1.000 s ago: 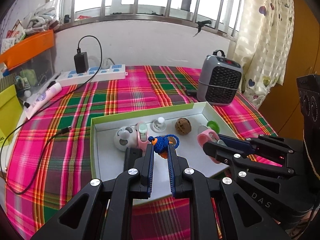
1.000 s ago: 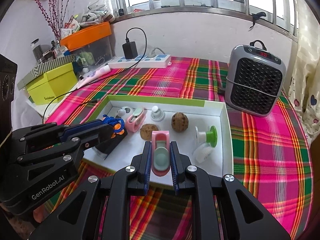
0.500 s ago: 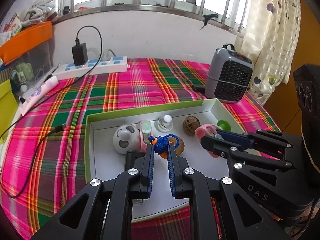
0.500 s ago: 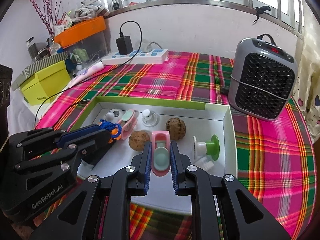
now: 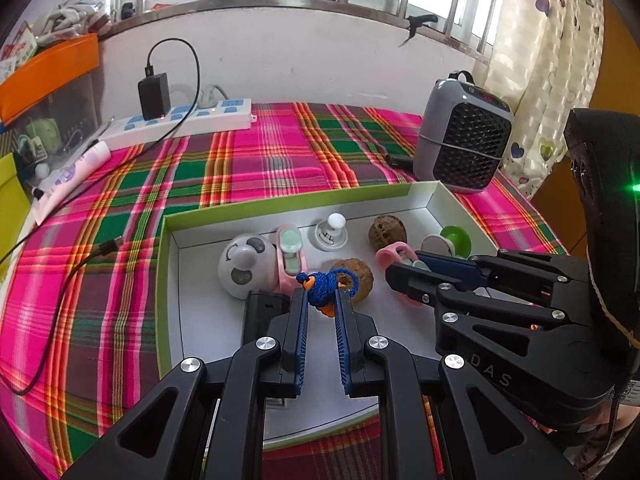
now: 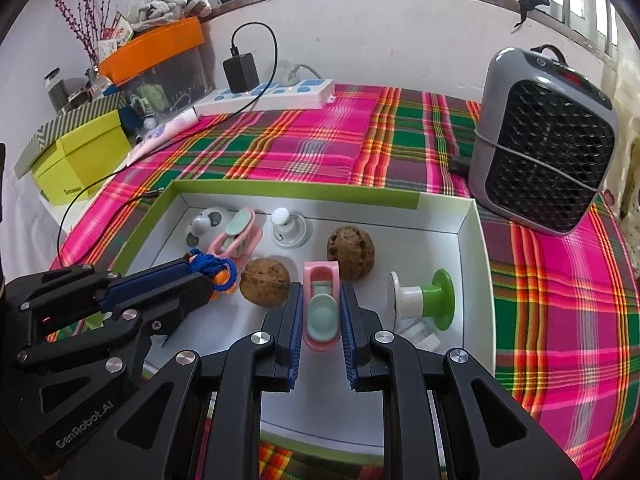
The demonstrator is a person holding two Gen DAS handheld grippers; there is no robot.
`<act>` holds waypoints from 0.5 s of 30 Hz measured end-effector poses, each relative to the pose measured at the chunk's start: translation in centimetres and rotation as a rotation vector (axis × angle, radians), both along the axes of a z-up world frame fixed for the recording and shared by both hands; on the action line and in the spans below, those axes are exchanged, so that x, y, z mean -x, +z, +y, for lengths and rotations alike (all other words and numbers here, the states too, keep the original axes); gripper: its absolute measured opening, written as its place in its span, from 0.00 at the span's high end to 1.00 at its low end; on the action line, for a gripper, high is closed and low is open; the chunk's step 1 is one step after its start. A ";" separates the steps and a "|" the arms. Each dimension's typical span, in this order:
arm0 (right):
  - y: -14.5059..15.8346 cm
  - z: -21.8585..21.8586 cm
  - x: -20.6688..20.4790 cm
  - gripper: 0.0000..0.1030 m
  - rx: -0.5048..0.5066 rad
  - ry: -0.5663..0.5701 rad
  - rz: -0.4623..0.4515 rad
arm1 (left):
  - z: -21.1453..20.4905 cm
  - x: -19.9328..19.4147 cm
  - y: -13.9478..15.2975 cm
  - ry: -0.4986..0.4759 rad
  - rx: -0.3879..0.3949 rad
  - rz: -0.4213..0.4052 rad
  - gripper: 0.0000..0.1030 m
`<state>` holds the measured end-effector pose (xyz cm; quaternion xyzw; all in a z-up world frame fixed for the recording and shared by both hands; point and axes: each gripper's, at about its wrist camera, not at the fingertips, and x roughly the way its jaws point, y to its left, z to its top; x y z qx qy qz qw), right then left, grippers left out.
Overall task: Organize objects
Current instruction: 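Lower the pink clip and blue-cord toy into the box and open both grippers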
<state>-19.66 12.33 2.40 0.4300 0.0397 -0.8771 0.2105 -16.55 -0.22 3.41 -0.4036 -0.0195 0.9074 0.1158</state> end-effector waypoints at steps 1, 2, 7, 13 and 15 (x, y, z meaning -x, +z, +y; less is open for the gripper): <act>-0.1 -0.1 0.0 0.82 -0.004 0.001 -0.001 | 0.1 0.0 -0.1 -0.001 0.002 -0.002 0.88; -0.2 -0.1 0.1 0.82 -0.007 0.002 -0.003 | 0.1 0.1 -0.1 -0.003 0.004 -0.004 0.88; -0.5 -0.2 0.2 0.82 -0.010 0.001 -0.008 | 0.3 0.1 -0.4 -0.006 0.006 -0.011 0.88; -0.6 -0.2 0.2 0.82 -0.008 0.000 -0.009 | 0.4 0.3 -0.7 -0.003 0.014 -0.021 0.88; -0.6 -0.2 0.2 0.82 -0.006 0.000 -0.008 | 0.4 0.3 -0.8 -0.005 0.011 -0.023 0.88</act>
